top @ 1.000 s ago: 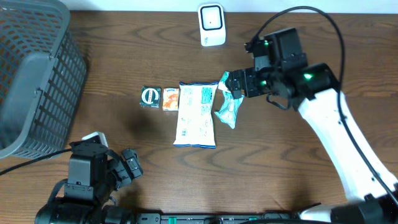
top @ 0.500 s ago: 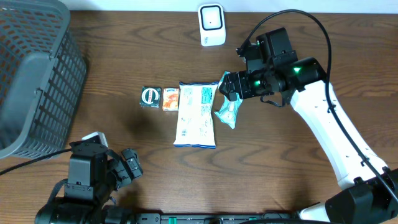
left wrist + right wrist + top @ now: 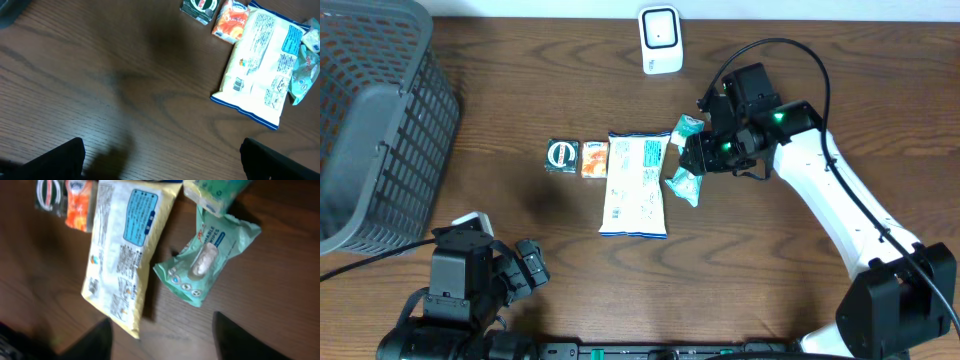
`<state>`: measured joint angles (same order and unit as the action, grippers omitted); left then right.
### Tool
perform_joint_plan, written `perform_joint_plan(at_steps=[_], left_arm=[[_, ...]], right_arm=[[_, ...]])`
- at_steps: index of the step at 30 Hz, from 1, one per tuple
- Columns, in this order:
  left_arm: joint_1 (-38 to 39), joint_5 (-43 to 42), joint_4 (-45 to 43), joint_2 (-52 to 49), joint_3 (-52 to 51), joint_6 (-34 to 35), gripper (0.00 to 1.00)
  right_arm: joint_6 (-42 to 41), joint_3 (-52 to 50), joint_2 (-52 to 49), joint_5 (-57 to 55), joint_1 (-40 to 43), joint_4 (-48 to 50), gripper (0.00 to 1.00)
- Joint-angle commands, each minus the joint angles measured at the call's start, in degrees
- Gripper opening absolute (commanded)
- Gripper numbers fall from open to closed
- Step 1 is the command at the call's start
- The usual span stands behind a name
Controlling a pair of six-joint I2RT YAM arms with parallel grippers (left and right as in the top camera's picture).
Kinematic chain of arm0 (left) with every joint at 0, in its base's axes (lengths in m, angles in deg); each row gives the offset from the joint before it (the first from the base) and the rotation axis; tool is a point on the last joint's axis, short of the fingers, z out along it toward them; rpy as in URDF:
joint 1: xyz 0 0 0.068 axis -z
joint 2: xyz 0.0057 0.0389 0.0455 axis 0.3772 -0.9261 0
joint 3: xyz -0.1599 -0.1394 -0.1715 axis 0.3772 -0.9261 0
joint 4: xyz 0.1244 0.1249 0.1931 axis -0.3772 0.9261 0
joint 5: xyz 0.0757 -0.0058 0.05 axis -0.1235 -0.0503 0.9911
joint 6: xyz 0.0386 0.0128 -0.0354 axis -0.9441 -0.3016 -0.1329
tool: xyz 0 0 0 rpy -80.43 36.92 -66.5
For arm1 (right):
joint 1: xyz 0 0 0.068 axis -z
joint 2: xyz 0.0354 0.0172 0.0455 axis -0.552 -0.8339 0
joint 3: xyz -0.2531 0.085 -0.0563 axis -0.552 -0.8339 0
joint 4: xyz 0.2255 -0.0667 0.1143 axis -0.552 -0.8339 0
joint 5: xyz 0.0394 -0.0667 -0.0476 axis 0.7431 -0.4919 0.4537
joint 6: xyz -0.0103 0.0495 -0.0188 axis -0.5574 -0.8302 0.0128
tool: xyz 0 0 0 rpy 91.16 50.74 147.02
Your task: Scan the item barcode
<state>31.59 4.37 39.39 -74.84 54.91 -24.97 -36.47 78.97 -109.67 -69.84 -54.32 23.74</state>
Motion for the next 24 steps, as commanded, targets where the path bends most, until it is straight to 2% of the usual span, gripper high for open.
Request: perform_joint_plan(at_steps=[1, 3, 7, 14, 20, 24], left_arm=[[-0.13, 0.52, 0.17, 0.24, -0.13, 0.07, 0.98], [-0.13, 0.52, 0.17, 0.24, -0.13, 0.07, 0.98], [-0.13, 0.52, 0.17, 0.24, -0.13, 0.07, 0.98], [-0.13, 0.52, 0.17, 0.24, -0.13, 0.07, 0.98], [-0.13, 0.52, 0.17, 0.24, -0.13, 0.07, 0.98], [-0.13, 0.52, 0.17, 0.24, -0.13, 0.07, 0.98]], right_arm=[[-1.29, -0.20, 0.15, 0.76, -0.31, 0.59, 0.48], [-2.03, -0.22, 0.09, 0.70, -0.28, 0.96, 0.41], [-2.08, -0.55, -0.28, 0.72, -0.31, 1.95, 0.38], [-4.46, -5.42, -0.28, 0.31, -1.01, 7.65, 0.24], [-4.59, -11.82, -0.28, 0.33, -1.05, 14.75, 0.19], [-8.50, -16.28, -0.28, 0.31, -1.03, 22.25, 0.04]])
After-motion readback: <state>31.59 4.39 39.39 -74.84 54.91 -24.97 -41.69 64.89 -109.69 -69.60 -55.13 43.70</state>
